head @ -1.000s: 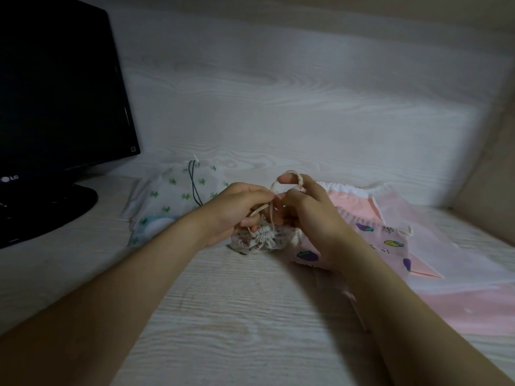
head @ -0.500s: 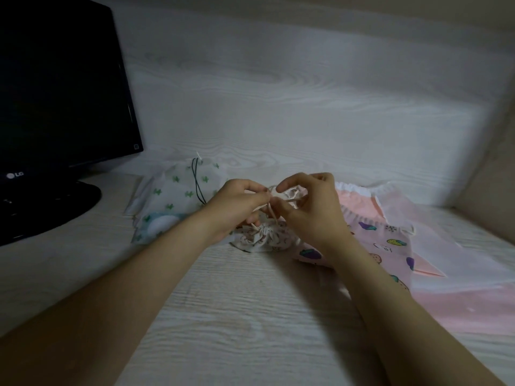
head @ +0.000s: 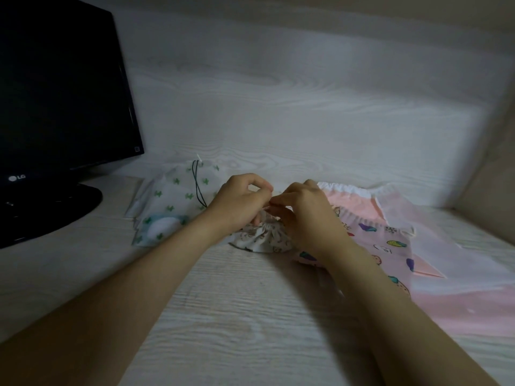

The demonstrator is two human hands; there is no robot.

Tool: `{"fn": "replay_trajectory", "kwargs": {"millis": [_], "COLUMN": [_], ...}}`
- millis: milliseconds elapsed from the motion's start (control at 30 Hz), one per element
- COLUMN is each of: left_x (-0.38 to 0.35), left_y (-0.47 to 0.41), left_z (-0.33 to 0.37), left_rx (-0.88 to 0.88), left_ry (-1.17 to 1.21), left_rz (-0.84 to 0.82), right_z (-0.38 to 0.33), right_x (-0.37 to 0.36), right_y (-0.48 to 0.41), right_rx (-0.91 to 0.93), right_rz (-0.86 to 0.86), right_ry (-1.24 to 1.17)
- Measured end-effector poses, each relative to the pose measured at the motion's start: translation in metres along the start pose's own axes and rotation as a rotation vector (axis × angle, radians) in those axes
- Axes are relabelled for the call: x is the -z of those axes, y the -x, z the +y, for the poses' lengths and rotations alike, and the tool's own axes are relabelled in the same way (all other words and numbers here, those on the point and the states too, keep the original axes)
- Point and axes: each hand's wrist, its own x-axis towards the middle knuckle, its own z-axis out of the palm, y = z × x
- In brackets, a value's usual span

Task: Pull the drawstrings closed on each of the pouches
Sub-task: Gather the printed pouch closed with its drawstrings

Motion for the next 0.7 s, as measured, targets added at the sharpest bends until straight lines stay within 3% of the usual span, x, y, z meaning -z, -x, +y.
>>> {"fn": "replay_trajectory", "kwargs": {"millis": [133, 267, 333, 533, 700], "left_x": [0.001, 0.001, 0.000, -0.003, -0.005], "left_y": [0.002, -0.001, -0.002, -0.002, -0.001], "left_z": [-0.004, -0.010, -0.011, -0.010, -0.005], "left_rx": [-0.074, -0.172, -0.205, -0.233, -0.203], "left_ry": [-0.111, -0.256, -0.284, -0.194, -0.172], "left_rz": [0.048, 0.063, 0.069, 0.058, 0.081], "right_z": [-0.001, -0.002, -0.002, -0.006, -0.004], "right_x": [-0.001, 0.005, 0.005, 0.007, 0.009], "right_y": [-0.002, 0.000, 0.000, 0.001, 0.001], "right_rx": [-0.119, -0.475, -0.569, -0.677, -0.735], "right_rz": [-0.019, 0.005, -0.006, -0.025, 0.071], "right_ry": [0.026, -0.402, -0.588, -0.911, -0.927]}}
